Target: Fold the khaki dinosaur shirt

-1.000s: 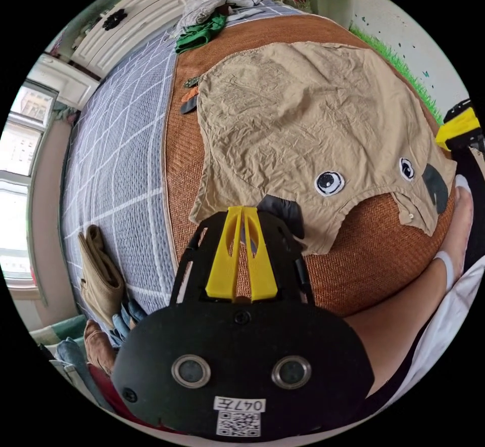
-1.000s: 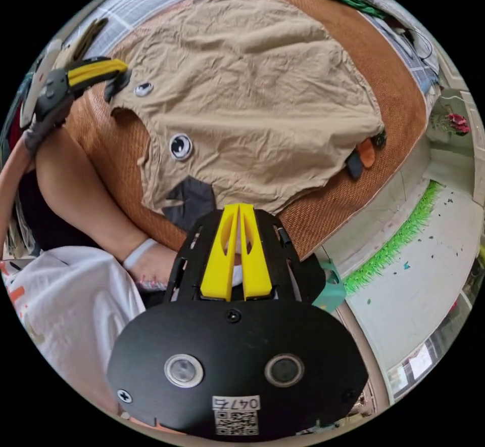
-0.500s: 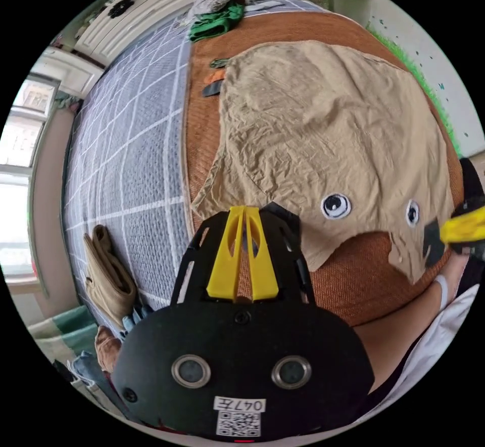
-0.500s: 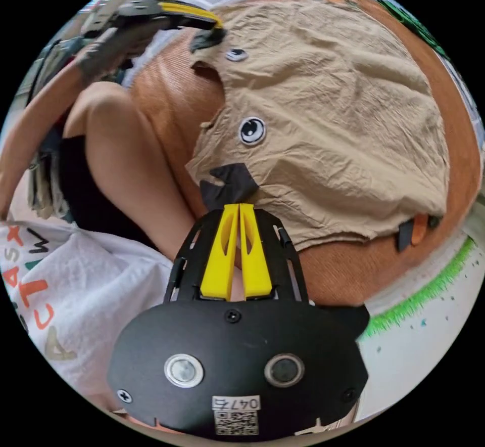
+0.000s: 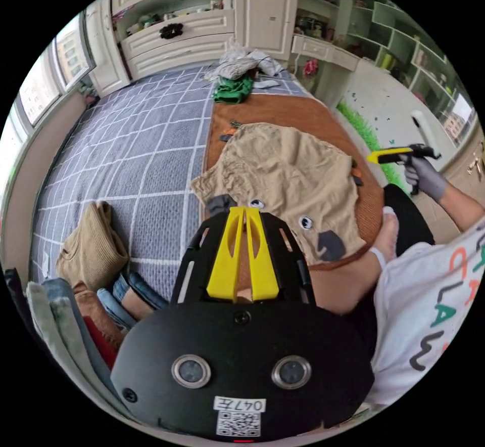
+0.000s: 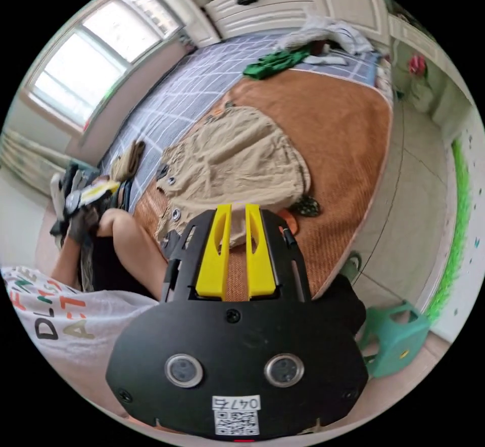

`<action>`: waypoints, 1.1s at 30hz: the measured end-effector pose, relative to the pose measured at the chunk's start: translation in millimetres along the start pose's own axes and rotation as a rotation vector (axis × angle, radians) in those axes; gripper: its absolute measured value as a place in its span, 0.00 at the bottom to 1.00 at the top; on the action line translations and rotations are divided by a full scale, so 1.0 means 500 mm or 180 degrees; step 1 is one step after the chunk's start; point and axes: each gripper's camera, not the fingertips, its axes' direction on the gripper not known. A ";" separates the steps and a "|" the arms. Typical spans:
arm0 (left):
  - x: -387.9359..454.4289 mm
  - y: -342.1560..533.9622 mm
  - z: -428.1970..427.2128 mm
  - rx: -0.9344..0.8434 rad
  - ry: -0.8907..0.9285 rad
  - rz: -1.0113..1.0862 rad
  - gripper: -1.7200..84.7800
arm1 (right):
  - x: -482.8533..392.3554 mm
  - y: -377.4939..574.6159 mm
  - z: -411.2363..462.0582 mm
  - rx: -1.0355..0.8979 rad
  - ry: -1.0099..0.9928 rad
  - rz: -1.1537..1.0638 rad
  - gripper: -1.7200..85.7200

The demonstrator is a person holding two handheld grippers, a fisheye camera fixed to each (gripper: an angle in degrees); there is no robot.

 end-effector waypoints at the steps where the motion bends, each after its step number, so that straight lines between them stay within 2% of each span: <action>1: 0.028 0.001 -0.009 0.0000 -0.0130 0.0147 0.01 | 0.045 0.037 0.001 0.0005 -0.0075 0.0191 0.04; 2: 0.083 -0.005 -0.019 -0.0061 -0.0349 0.0429 0.01 | 0.085 0.073 0.008 -0.0015 -0.0179 0.0351 0.04; 4: 0.155 -0.032 -0.020 -0.0263 -0.0352 0.0868 0.02 | 0.134 0.126 0.028 -0.0057 -0.0321 0.0541 0.05; 10: 0.376 -0.103 0.024 -0.0649 0.0286 0.2099 0.06 | 0.260 0.277 0.096 -0.0165 -0.0657 0.0966 0.05; 14: 0.491 -0.097 0.097 -0.1045 0.0009 0.2655 0.11 | 0.307 0.365 0.113 -0.0154 -0.0863 0.0927 0.04; 18: 0.515 -0.108 0.112 -0.0972 0.0252 0.2433 0.11 | 0.332 0.437 0.129 -0.0178 -0.0954 0.0802 0.04; 22: 0.518 -0.114 0.150 -0.0988 0.0071 0.2317 0.11 | 0.359 0.515 0.153 -0.0114 -0.1201 0.0760 0.04; 26: 0.502 -0.123 0.200 -0.1161 0.0241 0.2084 0.11 | 0.376 0.579 0.164 -0.0021 -0.1119 0.0710 0.06; 28: 0.491 -0.127 0.226 -0.1276 0.0102 0.1975 0.10 | 0.386 0.601 0.169 0.0012 -0.1022 0.0724 0.06; 30: 0.465 -0.136 0.264 -0.1522 -0.0083 0.1685 0.05 | 0.399 0.619 0.176 0.0059 -0.1004 0.0770 0.06; 33: 0.426 -0.143 0.278 -0.1570 0.0239 0.1411 0.02 | 0.417 0.637 0.195 0.0113 -0.1017 0.0801 0.07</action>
